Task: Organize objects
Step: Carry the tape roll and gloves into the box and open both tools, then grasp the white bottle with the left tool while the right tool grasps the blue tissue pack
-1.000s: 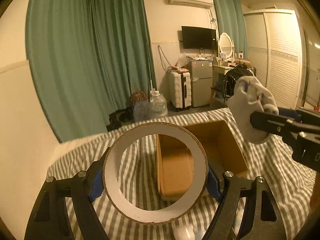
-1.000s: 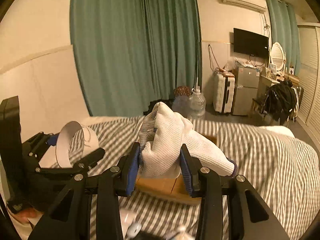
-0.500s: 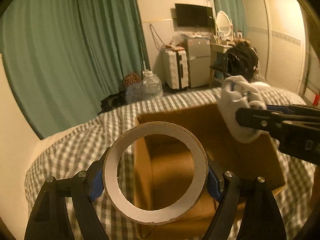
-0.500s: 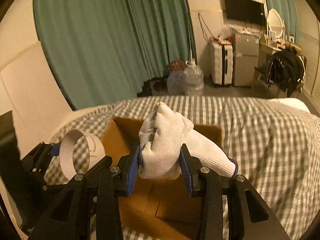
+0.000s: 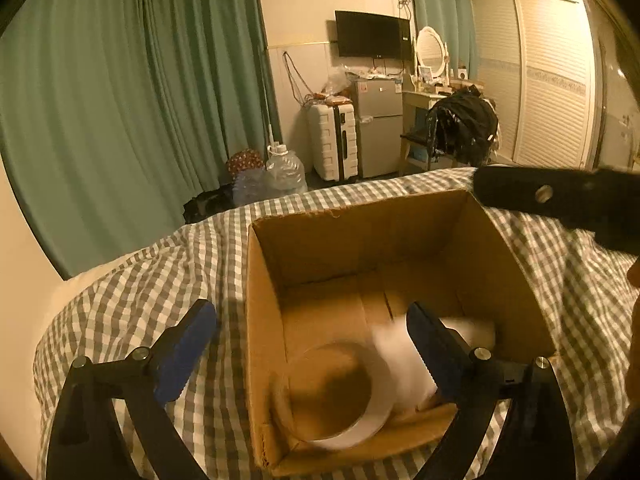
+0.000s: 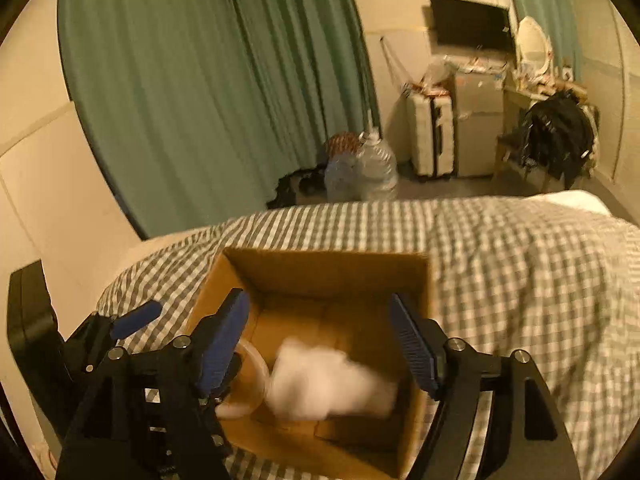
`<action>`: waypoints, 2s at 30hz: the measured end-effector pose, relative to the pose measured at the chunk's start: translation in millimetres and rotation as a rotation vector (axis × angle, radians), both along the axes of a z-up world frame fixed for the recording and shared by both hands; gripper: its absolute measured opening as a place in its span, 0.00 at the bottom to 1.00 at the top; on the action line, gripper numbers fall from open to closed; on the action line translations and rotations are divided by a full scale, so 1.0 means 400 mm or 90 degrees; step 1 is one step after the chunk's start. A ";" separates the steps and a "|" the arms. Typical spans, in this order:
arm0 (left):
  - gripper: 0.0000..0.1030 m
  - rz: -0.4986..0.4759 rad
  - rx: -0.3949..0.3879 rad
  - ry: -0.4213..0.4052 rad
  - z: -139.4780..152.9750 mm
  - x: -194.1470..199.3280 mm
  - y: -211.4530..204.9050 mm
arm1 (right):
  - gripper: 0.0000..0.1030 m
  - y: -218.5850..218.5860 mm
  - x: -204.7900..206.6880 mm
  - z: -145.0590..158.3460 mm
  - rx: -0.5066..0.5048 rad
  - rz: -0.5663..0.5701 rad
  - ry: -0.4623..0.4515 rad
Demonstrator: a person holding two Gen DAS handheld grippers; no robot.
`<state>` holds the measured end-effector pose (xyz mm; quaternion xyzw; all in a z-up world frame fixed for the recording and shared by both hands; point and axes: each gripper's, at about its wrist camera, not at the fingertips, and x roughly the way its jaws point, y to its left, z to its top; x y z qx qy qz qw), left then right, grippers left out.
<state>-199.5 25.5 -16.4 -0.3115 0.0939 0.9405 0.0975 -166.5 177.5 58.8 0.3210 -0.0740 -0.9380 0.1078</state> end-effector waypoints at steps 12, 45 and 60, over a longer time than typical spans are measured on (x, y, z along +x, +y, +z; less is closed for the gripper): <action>0.96 0.067 0.007 -0.001 0.027 0.162 -0.043 | 0.78 0.035 0.180 0.045 0.062 -0.058 0.008; 0.50 -0.012 -0.065 -0.226 -0.291 0.322 -0.010 | 0.78 0.004 0.324 -0.281 0.136 -0.058 -0.205; 0.48 0.022 -0.013 -0.146 -0.201 0.339 -0.068 | 0.74 -0.024 0.306 -0.375 0.204 -0.063 -0.293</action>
